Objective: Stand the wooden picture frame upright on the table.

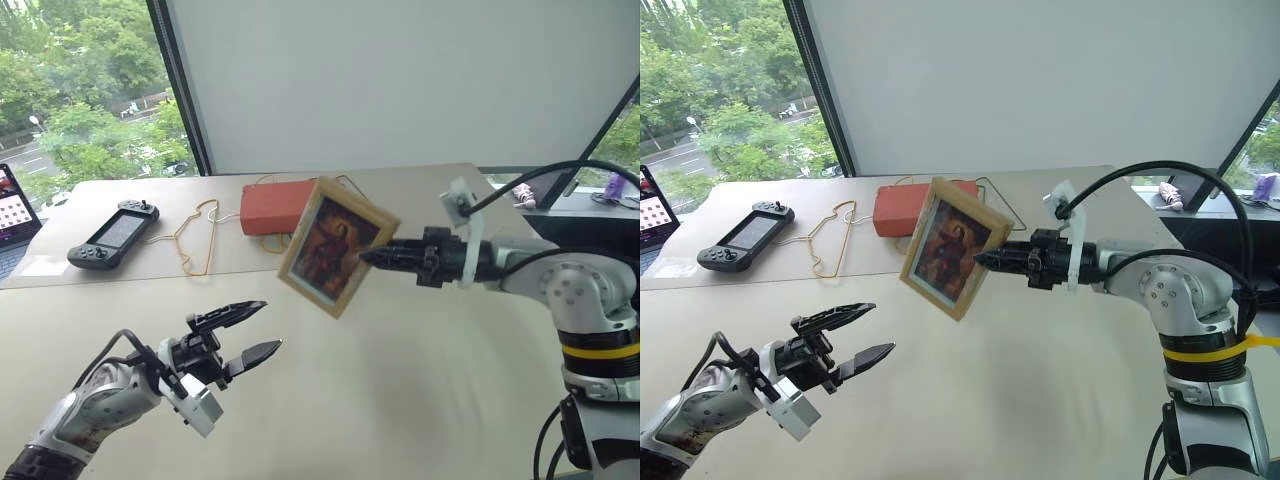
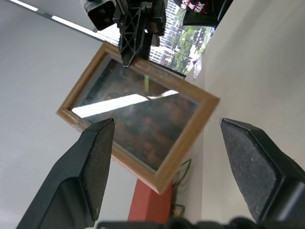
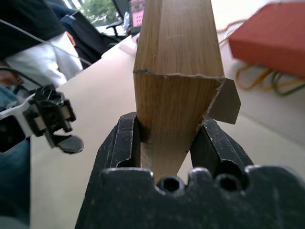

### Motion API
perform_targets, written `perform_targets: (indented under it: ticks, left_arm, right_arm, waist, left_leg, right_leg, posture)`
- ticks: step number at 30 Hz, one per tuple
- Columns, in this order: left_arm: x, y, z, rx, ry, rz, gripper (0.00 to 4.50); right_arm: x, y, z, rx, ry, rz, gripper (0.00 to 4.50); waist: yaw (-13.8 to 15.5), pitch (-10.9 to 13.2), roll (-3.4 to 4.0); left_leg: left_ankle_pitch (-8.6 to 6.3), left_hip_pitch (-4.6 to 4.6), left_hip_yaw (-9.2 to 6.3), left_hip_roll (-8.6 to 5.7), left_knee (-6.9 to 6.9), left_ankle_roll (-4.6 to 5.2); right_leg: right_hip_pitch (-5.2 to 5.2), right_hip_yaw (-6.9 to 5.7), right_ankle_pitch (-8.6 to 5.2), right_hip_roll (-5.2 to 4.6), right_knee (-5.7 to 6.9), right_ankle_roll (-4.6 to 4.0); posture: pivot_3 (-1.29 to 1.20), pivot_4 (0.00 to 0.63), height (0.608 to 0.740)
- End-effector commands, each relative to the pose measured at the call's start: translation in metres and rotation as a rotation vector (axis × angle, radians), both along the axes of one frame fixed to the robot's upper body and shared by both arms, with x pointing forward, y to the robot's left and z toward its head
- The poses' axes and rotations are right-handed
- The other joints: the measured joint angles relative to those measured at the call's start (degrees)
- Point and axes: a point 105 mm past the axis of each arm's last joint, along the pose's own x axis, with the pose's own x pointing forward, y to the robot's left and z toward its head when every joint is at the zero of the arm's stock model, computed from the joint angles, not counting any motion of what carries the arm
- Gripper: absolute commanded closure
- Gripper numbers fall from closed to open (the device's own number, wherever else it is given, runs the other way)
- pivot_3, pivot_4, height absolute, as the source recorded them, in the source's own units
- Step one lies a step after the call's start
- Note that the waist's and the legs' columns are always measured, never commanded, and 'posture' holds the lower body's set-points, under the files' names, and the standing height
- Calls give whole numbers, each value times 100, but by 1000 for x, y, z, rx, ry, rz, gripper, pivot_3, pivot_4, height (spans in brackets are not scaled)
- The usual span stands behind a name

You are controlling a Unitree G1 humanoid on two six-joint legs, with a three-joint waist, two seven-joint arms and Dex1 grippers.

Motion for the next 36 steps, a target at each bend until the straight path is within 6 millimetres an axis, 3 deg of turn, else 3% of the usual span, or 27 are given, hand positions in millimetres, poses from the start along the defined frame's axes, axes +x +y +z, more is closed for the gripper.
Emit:
perform_targets:
  ticks: [1,5,9,10,17,21,26,27,29,33,36]
  left_arm:
    - [-3,-3,7,3,-32,-25,740]
    - [-4,-2,7,9,-31,-27,740]
    - [-3,-1,8,14,-32,-25,740]
    - [-3,-1,8,14,-32,-25,658]
    - [0,-3,6,1,-1,-22,658]
    - [0,-4,3,-17,69,-20,658]
    - [5,7,-19,-152,521,84,658]
    - [8,11,-23,-253,672,142,658]
    - [14,18,-22,-444,812,243,658]
    - [30,34,-23,-825,934,491,658]
    - [37,52,-37,-1078,956,722,658]
  right_arm:
    - [-6,2,-19,-58,28,35,3295]
    - [-5,0,-44,-144,47,41,3295]
    - [-7,0,-49,-166,47,53,3295]
    - [-8,0,-50,-168,47,53,2315]
    - [-5,-12,-47,-136,89,-9,19]
    - [-19,-39,-48,-119,128,-37,19]
    - [-67,-73,-62,-148,199,-6,19]
    - [-64,-80,-69,-177,187,-87,19]
    - [-52,-91,-81,-227,138,-261,19]
    - [-20,-102,-83,-238,-75,-707,19]
    - [-19,-106,-86,-292,-266,-1033,19]
  waist:
    - [10,0,0]
    - [11,0,1]
    - [30,0,1]
    - [34,0,1]
    - [54,0,1]
    - [67,0,1]
    - [139,-2,4]
    - [115,-2,4]
    - [20,-2,3]
    - [6,-2,4]
    - [56,-6,10]
  left_leg:
    - [0,-4,1,-5,0,0]
    - [0,-9,3,-18,3,2]
    - [-1,3,0,-17,3,2]
    - [-1,5,0,-17,3,2]
    - [-1,-2,0,-17,3,3]
    - [-3,-5,-1,-18,2,5]
    - [-15,-25,-15,-19,1,26]
    - [-18,-25,-14,-18,2,31]
    - [-19,-22,-12,-10,2,33]
    - [-16,5,-11,-8,3,28]
    - [0,14,-32,-10,0,1]
  right_leg:
    - [-2,0,0,-4,-1,1]
    - [-9,6,4,-12,-4,7]
    - [4,2,5,-10,-9,10]
    - [6,2,6,-10,-8,11]
    - [1,2,8,-10,-12,12]
    - [1,1,8,-12,-18,12]
    - [4,-13,12,-16,-57,20]
    - [7,-12,12,-15,-58,21]
    - [11,-6,13,-10,-60,22]
    - [20,10,24,-1,-47,27]
    - [25,12,39,16,-40,23]
  posture:
    - [0,150,740]
    - [0,150,740]
    - [0,150,740]
    - [0,150,740]
    - [0,150,740]
    - [0,150,740]
    - [0,150,740]
    - [0,150,740]
    - [0,150,740]
    - [0,150,740]
    - [0,150,740]
